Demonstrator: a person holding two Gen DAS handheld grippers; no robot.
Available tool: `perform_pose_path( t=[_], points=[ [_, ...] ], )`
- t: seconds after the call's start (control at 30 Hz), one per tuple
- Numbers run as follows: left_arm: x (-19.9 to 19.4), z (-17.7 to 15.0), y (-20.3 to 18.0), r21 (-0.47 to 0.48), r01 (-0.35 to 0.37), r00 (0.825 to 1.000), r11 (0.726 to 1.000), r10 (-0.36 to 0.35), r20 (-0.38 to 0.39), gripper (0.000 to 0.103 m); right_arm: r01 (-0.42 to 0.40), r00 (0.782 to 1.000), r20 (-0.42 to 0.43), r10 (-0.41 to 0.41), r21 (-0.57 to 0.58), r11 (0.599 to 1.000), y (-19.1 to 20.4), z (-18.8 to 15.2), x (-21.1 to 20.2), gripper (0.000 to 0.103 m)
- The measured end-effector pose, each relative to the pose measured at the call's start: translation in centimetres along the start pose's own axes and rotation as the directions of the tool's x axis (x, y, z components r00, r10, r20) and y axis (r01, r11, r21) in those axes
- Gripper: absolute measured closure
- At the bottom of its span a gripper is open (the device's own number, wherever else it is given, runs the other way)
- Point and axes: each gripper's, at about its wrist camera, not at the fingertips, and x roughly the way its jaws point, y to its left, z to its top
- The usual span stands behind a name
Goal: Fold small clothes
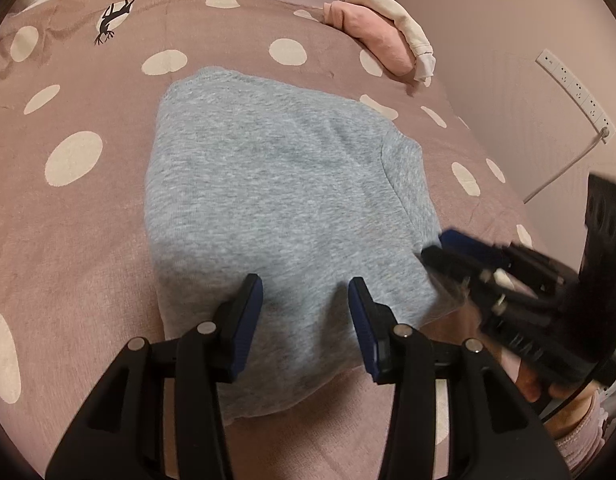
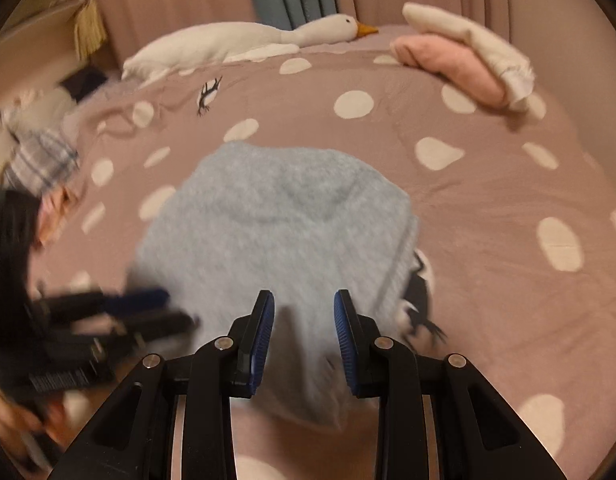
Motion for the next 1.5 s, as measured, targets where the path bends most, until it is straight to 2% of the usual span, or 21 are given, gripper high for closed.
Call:
perform_pose_path(
  t=[0.1, 0.23, 0.6, 0.7, 0.8, 1.03, 1.23, 1.5],
  points=[
    [0.1, 0.0, -0.1, 0.004, -0.008, 1.000, 1.000, 0.008, -0.002, 0.059, 0.043, 0.998, -0.054, -0.044, -0.020, 0.999, -0.6, -1.0, 1.5, 0.073],
    [-0.1, -0.1, -0.1, 0.004, -0.017, 1.000, 1.000, 0.017, -0.003, 0.059, -0.018, 0.998, -0.054, 0.021, 0.066, 0.998, -2.1, -1.3, 1.6, 0.073],
    [-1.2, -2.2, -0.4, 0.049, -0.056, 0.998, 0.997, 0.058, -0.024, 0.058, -0.033, 0.998, -0.053, 0.038, 0.091, 0.995, -3.0, -1.5, 1.6, 0.072],
    [-1.0, -2.0, -0.2, 0.036, -0.051, 0.998, 0.998, 0.052, -0.026, 0.057, -0.018, 0.999, -0.050, 0.023, 0.088, 0.996, -1.9, -2.2, 0.8, 0.072],
    [-0.9, -2.1, -0.1, 0.034, -0.047, 0.999, 0.998, 0.048, -0.024, 0.056, -0.015, 0.999, -0.030, 0.018, 0.088, 0.996, -1.5, -2.1, 0.2, 0.072],
    [-0.9, -2.2, -0.3, 0.042, -0.050, 0.998, 0.998, 0.051, -0.020, 0.055, -0.075, 0.996, 0.051, 0.071, 0.070, 0.995, -0.8, -2.0, -1.6, 0.072],
    [-0.9, -2.3, -0.4, 0.044, -0.053, 0.998, 0.998, 0.054, -0.019, 0.055, -0.033, 0.998, -0.042, 0.036, 0.078, 0.996, -1.0, -2.7, 1.0, 0.072],
    [-0.9, -2.9, -0.4, 0.065, -0.073, 0.997, 0.995, 0.074, -0.023, 0.055, -0.045, 0.998, -0.041, 0.048, 0.079, 0.996, -1.3, -3.0, 0.5, 0.072]
  ],
)
